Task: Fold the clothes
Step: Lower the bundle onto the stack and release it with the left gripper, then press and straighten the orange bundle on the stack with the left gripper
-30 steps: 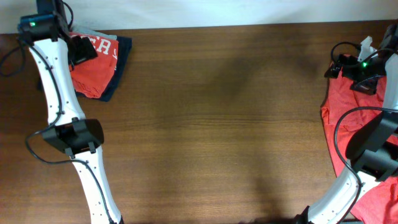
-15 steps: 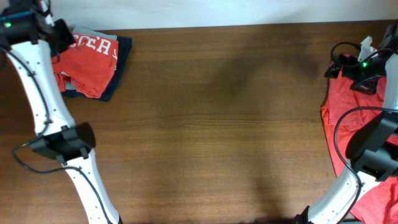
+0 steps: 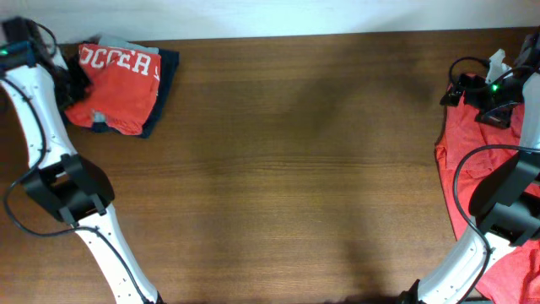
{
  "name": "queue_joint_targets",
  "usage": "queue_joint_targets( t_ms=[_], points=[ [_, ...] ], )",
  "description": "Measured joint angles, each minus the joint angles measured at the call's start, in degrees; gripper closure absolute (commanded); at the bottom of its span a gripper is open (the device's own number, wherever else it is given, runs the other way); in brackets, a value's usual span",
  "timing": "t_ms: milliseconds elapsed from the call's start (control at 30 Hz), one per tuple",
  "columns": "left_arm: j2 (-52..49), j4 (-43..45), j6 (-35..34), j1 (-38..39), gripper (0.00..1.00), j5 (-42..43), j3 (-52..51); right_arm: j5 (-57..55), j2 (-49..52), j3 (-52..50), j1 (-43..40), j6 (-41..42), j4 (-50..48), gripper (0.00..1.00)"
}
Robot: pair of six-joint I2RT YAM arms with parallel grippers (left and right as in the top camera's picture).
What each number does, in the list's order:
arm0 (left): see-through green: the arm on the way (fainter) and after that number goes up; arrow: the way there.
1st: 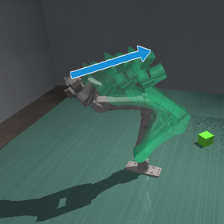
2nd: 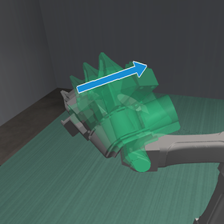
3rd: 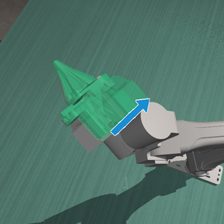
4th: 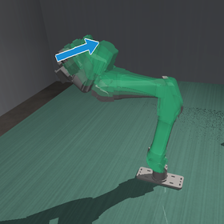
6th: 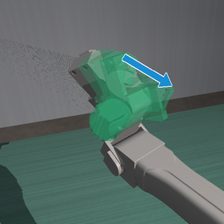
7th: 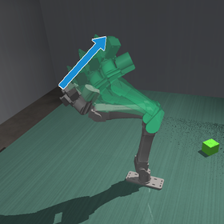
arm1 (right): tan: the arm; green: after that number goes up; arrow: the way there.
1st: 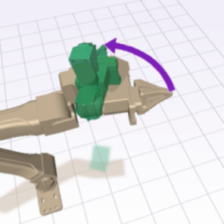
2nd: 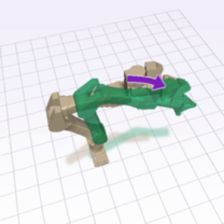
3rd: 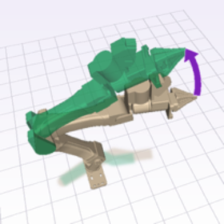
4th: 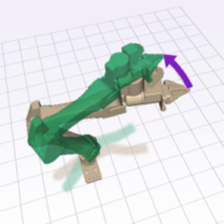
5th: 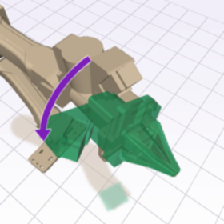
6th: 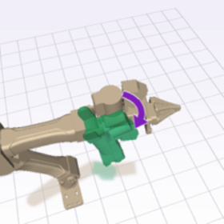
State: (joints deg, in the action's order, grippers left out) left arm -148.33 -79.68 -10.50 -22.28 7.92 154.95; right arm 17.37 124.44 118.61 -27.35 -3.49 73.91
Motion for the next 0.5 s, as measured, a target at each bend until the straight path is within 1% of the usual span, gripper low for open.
queue_joint_targets(
  t_ms=[133, 267, 500],
  points=[
    [-0.61, -0.17, 0.04, 0.13, 0.99, -2.14, -3.89, 0.0, 0.0, 0.0, 0.0, -0.02, 0.0, 0.01],
    [-0.7, -0.17, 0.04, 0.13, 0.99, -2.84, -4.17, 0.0, 0.0, 0.0, 0.0, 0.02, 0.0, 0.02],
    [0.09, -1.18, 0.04, 0.44, 0.99, -0.87, 1.33, 0.0, 0.0, 0.0, 0.0, 0.02, 0.0, 0.01]
  ],
)
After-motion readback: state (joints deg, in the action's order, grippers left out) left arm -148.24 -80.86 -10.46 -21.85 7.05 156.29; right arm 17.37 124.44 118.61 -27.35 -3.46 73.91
